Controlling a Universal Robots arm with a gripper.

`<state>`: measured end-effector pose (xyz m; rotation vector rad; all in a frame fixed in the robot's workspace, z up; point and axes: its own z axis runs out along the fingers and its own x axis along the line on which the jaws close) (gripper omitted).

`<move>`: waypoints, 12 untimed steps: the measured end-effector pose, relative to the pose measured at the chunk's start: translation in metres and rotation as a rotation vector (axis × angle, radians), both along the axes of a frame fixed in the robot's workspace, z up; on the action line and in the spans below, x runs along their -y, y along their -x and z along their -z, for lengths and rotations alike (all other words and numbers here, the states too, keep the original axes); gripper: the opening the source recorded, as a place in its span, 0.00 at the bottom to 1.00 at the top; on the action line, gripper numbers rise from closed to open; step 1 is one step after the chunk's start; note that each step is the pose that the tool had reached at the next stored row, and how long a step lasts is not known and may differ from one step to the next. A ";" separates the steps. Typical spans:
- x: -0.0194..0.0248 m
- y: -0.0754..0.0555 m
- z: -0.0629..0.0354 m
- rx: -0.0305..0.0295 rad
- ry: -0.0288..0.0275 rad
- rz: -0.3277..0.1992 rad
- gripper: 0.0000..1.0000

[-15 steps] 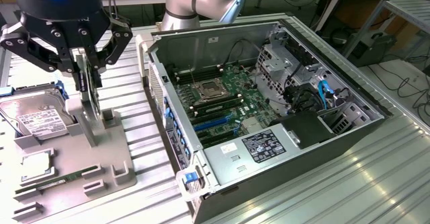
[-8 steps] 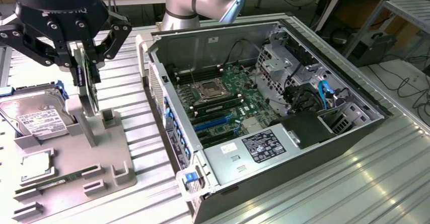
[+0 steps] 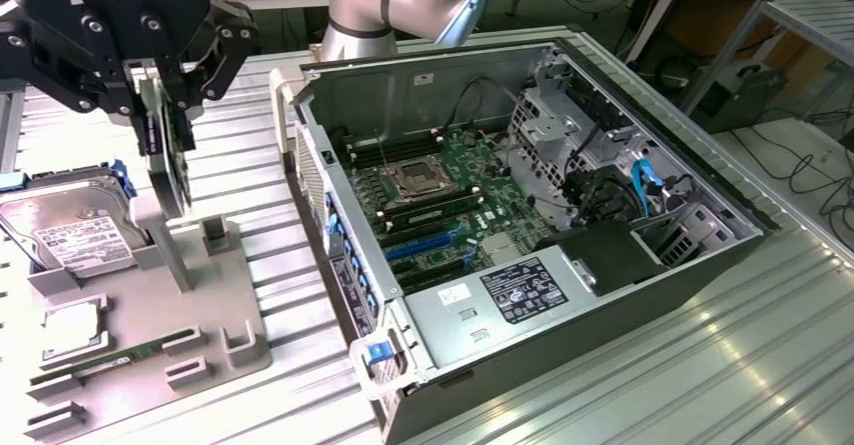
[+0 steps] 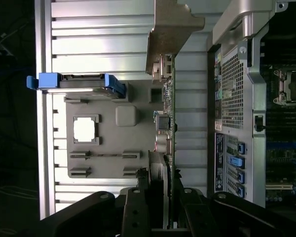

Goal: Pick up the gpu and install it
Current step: 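Pick up the gpu and move the gpu toward the slot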

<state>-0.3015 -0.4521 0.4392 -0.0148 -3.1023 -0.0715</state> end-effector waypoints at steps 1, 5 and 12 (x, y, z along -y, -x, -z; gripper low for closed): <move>0.0000 0.000 -0.0016 0.0000 0.0000 0.000 0.27; 0.0000 0.000 -0.0074 0.0000 0.0000 0.000 0.27; 0.0000 0.000 -0.0173 0.0000 0.0000 0.000 0.27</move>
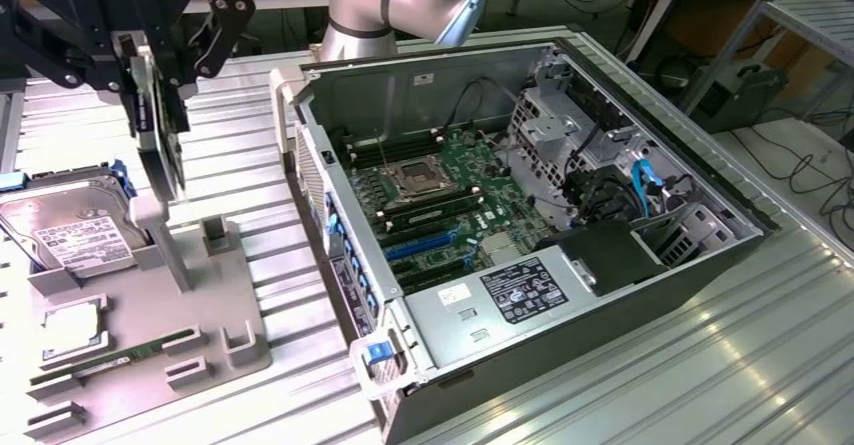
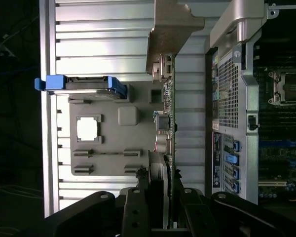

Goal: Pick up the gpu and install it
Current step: 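Pick up the gpu and move the gpu toward the slot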

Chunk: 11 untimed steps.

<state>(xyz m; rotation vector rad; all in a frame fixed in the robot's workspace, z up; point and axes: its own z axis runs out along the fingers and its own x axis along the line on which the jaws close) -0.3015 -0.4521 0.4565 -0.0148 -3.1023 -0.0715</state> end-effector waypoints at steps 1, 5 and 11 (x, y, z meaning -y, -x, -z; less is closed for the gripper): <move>0.0000 0.000 -0.0012 0.0000 0.0000 0.000 0.27; 0.0000 0.000 -0.0073 0.0000 -0.0001 0.000 0.27; 0.0000 0.000 -0.0155 -0.0001 -0.0001 0.000 0.27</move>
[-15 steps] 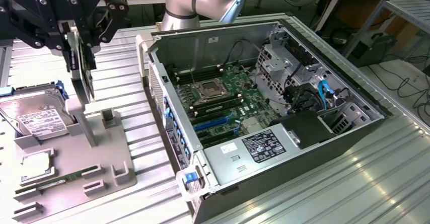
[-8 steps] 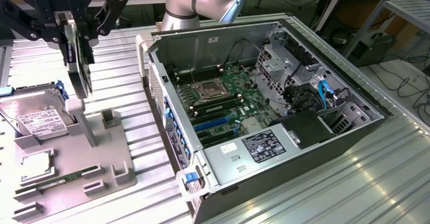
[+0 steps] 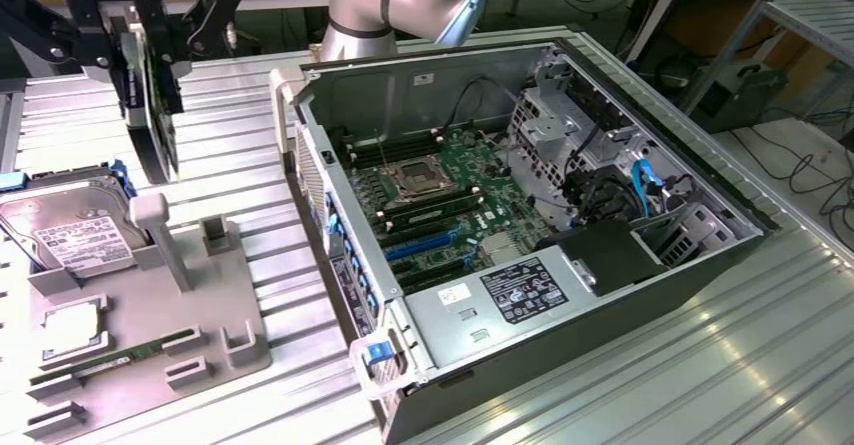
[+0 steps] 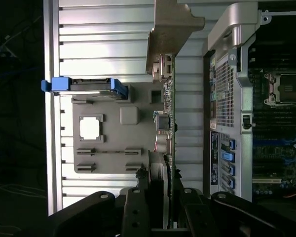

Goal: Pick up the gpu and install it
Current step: 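Pick up the gpu and move the gpu toward the slot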

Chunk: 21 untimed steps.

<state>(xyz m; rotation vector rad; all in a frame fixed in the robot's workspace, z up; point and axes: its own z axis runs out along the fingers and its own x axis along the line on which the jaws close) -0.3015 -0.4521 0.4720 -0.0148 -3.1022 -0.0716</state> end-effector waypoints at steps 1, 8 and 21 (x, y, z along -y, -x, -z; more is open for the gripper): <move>0.0000 0.000 -0.0010 0.0000 0.0000 0.000 0.27; 0.0000 0.000 -0.0014 0.0000 0.0000 0.000 0.27; 0.0000 -0.008 -0.0014 0.0000 0.0000 0.000 0.27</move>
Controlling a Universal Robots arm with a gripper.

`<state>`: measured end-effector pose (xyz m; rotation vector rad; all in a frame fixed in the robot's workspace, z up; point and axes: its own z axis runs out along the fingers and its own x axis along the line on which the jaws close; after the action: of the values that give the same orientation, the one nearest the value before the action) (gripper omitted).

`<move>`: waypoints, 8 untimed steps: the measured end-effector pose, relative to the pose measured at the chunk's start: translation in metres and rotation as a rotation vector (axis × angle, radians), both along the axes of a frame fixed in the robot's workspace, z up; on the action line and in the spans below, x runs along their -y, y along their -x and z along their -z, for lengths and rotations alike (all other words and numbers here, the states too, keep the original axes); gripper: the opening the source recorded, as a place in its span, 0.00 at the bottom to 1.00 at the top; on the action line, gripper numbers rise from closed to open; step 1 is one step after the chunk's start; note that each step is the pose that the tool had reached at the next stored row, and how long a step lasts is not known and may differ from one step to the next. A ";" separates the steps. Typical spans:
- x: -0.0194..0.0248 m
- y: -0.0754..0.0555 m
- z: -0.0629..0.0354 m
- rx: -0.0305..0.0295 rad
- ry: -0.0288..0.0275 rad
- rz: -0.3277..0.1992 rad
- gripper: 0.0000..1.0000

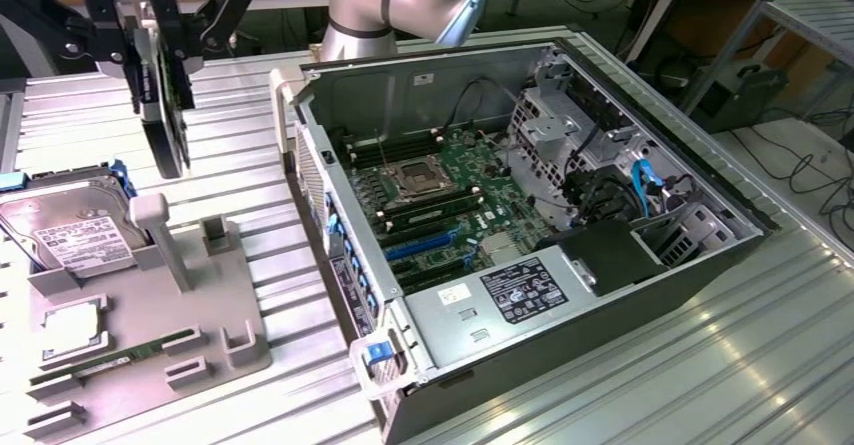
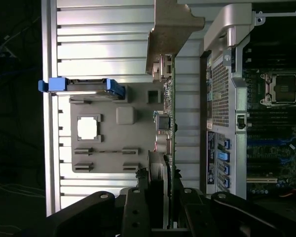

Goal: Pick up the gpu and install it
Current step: 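Pick up the gpu and move the gpu toward the slot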

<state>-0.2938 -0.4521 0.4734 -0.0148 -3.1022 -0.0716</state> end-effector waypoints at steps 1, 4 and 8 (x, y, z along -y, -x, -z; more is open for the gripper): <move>0.0000 -0.001 0.0000 0.0000 0.0000 0.000 0.27; 0.0000 -0.003 0.0000 -0.0001 0.0000 0.000 0.27; 0.0000 -0.006 0.0000 0.0000 0.0000 0.000 0.27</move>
<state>-0.2880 -0.4522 0.4734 -0.0147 -3.1022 -0.0716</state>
